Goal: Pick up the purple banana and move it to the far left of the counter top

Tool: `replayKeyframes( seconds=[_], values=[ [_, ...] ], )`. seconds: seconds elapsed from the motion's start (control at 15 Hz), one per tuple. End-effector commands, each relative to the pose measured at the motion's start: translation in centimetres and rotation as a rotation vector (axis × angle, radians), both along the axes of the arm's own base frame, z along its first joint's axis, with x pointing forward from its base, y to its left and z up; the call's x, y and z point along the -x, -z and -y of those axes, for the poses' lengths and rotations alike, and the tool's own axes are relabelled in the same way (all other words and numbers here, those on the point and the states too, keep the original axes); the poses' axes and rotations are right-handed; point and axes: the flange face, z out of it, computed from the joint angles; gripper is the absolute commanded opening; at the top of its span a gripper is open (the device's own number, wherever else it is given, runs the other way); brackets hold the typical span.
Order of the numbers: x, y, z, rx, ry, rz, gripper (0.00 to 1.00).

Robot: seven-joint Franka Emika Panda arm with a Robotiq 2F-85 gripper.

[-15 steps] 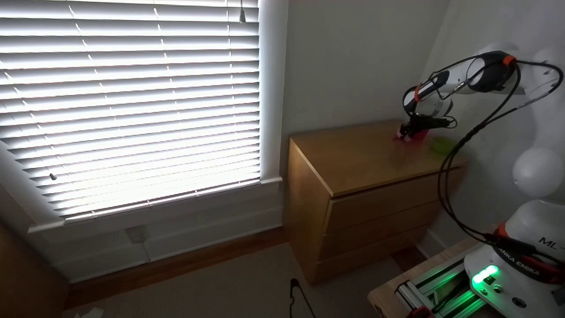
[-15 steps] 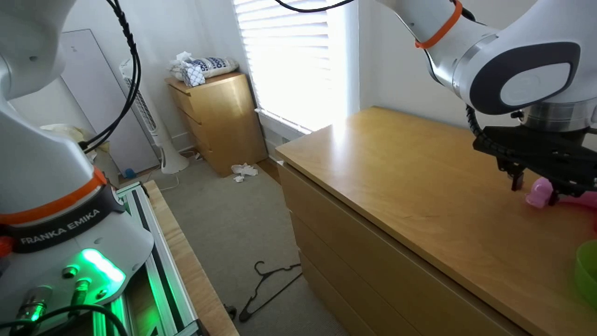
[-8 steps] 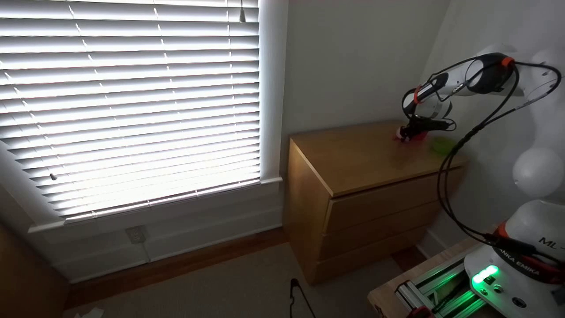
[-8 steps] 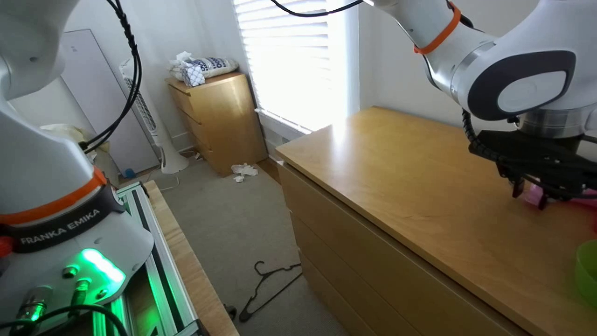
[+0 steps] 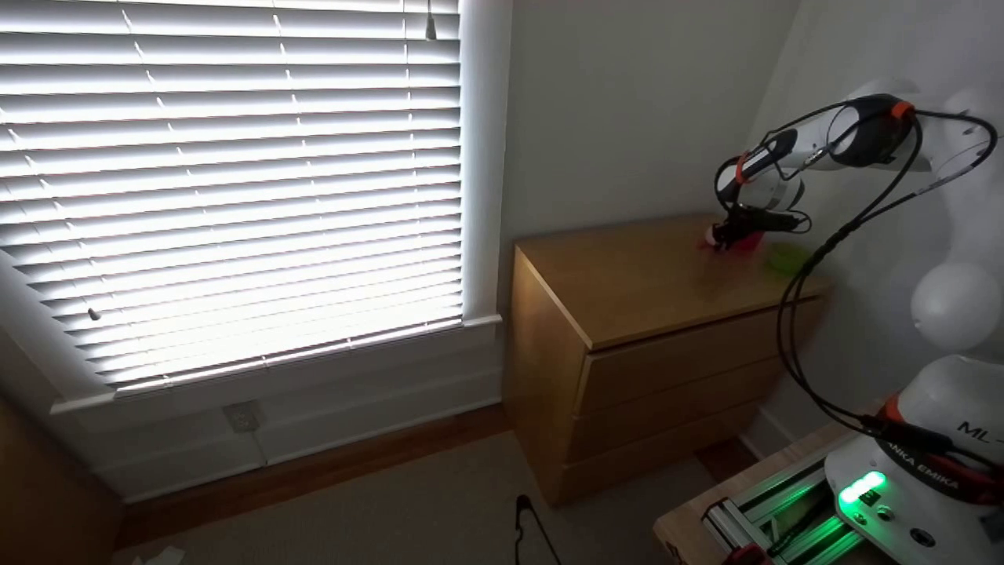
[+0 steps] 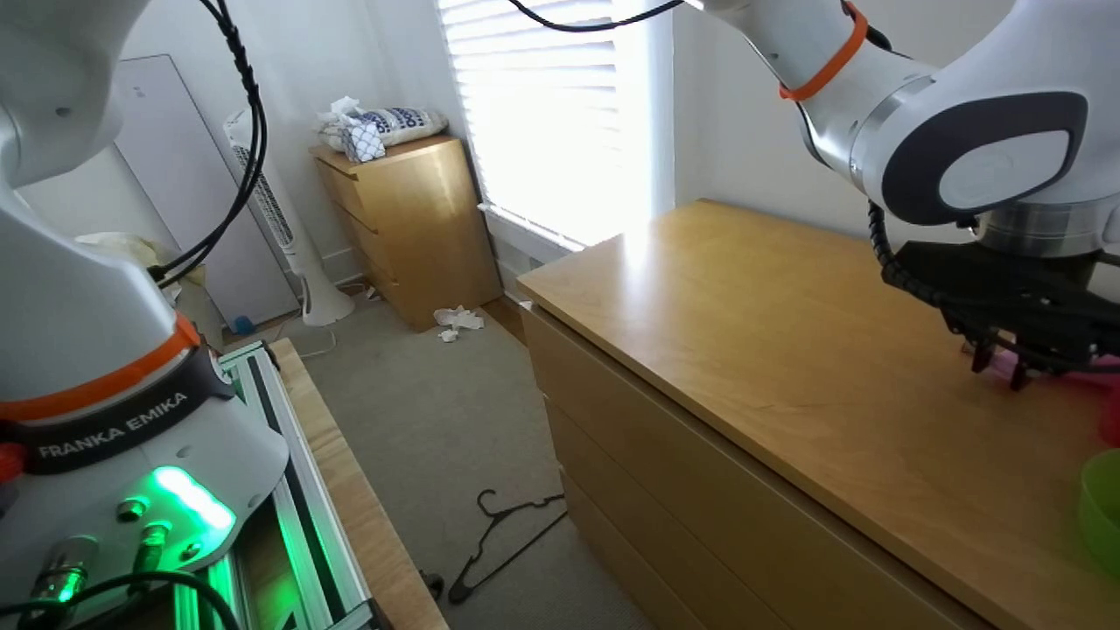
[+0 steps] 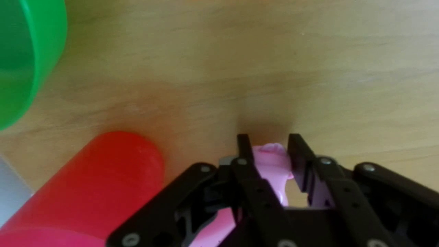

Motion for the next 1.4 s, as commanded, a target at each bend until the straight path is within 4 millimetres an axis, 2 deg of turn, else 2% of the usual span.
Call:
replayKeyframes(
  seconds=[0.0,0.4,0.73,0.87,1.07,1.33],
  values=[
    [-0.4,-0.3,0.8,0.007,0.007,0.012,0.08],
    [-1.6,-2.9,0.6,0.025,-0.021,0.071,0.08],
    [-2.9,-6.5,-2.3,0.038,-0.090,0.133,0.08],
    [-3.4,-8.0,-4.4,0.058,-0.162,0.160,0.08],
    [-3.6,-9.9,-8.7,0.026,-0.285,0.173,0.08],
    [-2.7,-11.2,-14.9,-0.043,-0.464,0.137,0.08]
  ],
)
